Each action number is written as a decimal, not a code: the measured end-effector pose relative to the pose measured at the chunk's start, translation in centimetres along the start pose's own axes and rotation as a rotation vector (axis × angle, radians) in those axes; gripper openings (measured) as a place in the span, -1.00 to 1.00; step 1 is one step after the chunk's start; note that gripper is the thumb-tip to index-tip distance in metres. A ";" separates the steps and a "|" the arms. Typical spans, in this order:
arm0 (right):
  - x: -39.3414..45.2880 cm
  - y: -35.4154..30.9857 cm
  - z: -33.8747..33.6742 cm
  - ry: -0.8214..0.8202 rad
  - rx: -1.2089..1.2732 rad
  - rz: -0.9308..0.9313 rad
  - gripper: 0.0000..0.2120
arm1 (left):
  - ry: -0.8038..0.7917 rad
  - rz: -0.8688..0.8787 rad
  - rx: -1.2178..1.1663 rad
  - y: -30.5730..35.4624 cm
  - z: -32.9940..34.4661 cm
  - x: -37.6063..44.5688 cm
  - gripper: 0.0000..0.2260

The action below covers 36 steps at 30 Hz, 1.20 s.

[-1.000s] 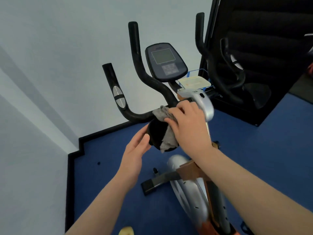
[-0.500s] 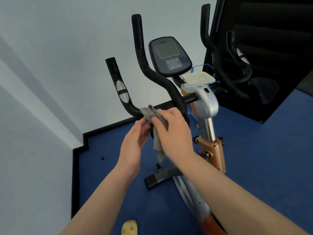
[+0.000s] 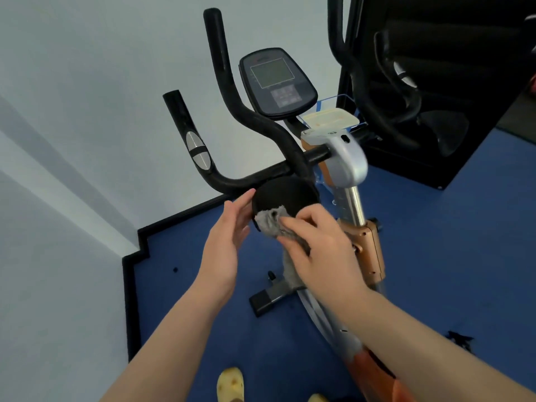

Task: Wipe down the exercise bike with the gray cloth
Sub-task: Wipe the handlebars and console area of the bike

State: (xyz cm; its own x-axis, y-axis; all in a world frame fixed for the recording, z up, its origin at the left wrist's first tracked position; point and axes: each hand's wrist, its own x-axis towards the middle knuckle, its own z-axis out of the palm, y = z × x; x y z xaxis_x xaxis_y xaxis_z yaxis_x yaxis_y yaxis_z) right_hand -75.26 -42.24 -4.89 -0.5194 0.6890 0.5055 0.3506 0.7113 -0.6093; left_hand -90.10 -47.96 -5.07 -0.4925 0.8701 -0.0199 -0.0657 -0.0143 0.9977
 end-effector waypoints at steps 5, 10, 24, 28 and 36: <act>4.6 0.3 0.0 0.164 -0.236 0.000 -0.77 | -0.022 0.111 0.120 0.5 0.8 1.3 -0.65; 0.6 -0.6 1.5 0.114 -0.284 0.097 -0.81 | -0.054 0.134 0.165 -0.1 0.7 1.7 -0.69; 3.1 -1.8 1.9 0.046 0.024 0.239 -0.84 | -0.063 0.109 0.075 -0.2 0.7 1.5 -0.69; 1.7 -2.6 2.8 0.096 0.077 0.193 -0.85 | -0.065 0.086 0.064 -0.4 0.8 1.3 -0.68; 2.9 -1.7 2.7 0.107 -0.101 0.154 -0.85 | -0.024 0.119 0.061 -0.6 1.2 1.3 -0.65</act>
State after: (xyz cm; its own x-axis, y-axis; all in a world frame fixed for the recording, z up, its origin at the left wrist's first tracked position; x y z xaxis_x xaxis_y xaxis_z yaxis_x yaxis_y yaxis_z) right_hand -79.47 -41.83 -3.97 -0.3700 0.7975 0.4765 0.4988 0.6032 -0.6224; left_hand -89.68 -46.20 -5.64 -0.4729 0.8755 0.0992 0.0449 -0.0885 0.9951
